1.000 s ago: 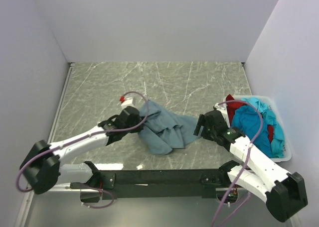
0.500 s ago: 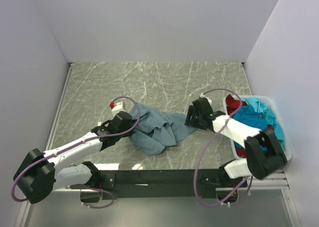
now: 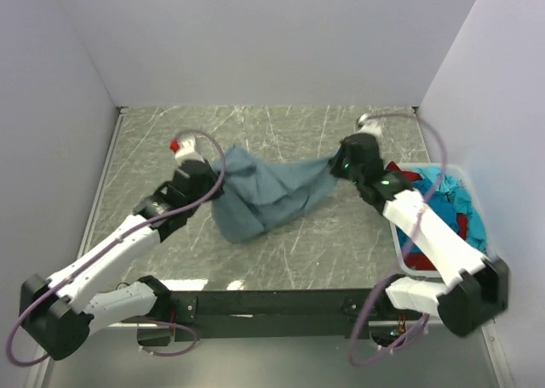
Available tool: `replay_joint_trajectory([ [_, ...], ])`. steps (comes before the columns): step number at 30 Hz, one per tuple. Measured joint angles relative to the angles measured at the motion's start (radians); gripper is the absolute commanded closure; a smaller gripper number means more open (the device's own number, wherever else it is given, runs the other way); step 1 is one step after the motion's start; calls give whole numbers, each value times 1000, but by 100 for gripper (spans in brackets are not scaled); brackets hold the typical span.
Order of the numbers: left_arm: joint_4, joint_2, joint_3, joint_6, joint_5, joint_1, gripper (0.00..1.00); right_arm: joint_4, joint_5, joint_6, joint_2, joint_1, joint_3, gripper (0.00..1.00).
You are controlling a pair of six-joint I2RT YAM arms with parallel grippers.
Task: Fold and stack the t-shirts
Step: Flatten the tshirt out
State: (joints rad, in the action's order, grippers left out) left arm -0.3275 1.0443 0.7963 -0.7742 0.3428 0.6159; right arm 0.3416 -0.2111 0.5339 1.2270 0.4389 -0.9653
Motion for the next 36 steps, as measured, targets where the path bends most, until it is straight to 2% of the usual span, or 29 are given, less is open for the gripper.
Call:
replay_joint_trajectory([
  [8,-34,-187,359,148,18,0,96,44,-31,-114,-360,0,-299,100],
  [13,-63,-284,443,191,-46,0,98,98,3,-150,-528,0,-365,100],
  [17,-107,-305,494,215,-103,0,96,133,43,-162,-577,0,-406,100],
  [21,-126,-274,531,231,-113,0,80,171,39,-161,-555,0,-418,100],
  [23,-127,-237,531,230,-74,0,73,189,11,-158,-513,0,-420,100],
  [24,-121,-205,526,228,-44,-2,61,194,-3,-157,-481,-1,-420,100],
  [26,-102,-132,507,217,-13,-34,55,197,-15,-157,-399,-23,-418,100],
  [27,-91,-77,488,208,-15,-67,24,193,-10,-157,-346,-47,-412,100],
  [28,-76,-21,465,202,-21,-109,1,182,-2,-156,-285,-74,-397,100],
  [30,-42,118,411,168,-88,-223,1,146,45,-151,-150,-143,-364,80],
  [32,-13,264,360,152,-158,-322,0,117,78,-143,-3,-189,-340,45],
  [33,-11,330,333,150,-197,-359,1,114,92,-140,90,-203,-339,39],
  [34,-16,378,307,145,-230,-389,1,114,100,-142,177,-215,-339,20],
  [35,-19,402,283,141,-256,-407,0,116,108,-139,240,-220,-335,13],
  [36,-19,406,261,137,-279,-413,0,121,111,-143,288,-222,-329,12],
])
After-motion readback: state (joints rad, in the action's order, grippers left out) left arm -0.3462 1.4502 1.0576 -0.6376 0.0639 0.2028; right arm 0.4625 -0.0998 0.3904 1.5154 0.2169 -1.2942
